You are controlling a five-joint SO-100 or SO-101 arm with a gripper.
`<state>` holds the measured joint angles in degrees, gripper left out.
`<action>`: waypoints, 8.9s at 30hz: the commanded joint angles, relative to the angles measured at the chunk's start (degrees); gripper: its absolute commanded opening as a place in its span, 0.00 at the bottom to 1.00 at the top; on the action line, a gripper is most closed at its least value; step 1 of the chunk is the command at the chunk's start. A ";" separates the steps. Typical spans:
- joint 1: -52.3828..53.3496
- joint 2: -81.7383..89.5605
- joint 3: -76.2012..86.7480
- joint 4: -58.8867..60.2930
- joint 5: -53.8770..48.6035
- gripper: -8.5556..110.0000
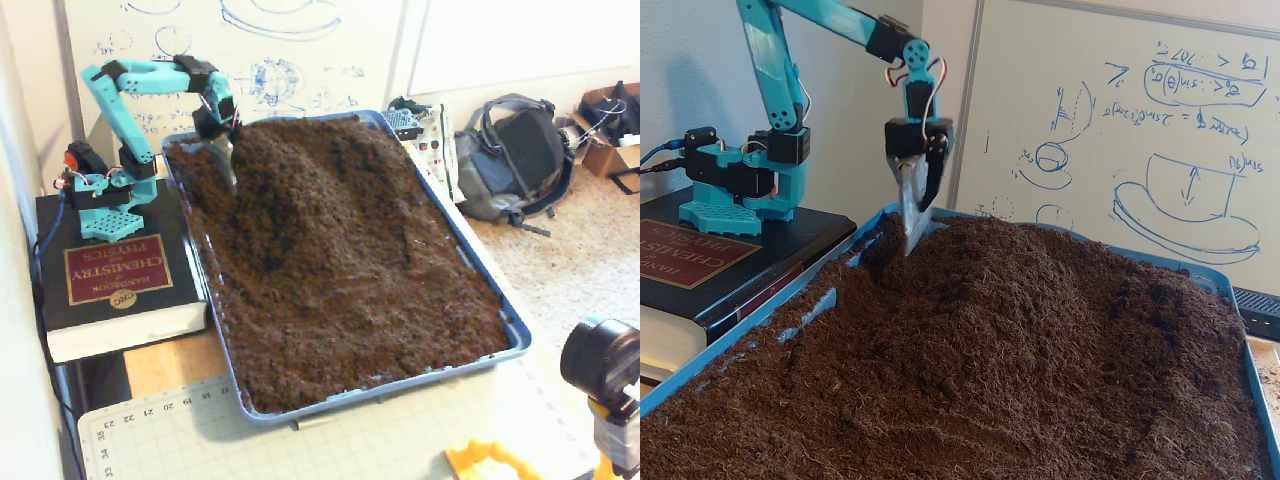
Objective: Build a berm.
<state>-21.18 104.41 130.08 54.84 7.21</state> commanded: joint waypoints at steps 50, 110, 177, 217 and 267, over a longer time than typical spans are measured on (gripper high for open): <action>3.78 -16.44 -15.56 -31.55 1.23 0.07; 9.14 -52.21 -73.65 -40.69 0.26 0.07; 0.44 -45.97 -64.07 -34.37 12.48 0.07; 7.12 -68.29 -68.47 -34.28 1.05 0.07; 30.50 -77.08 -86.31 -34.54 -0.18 0.07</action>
<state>9.05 26.63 50.19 20.30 7.73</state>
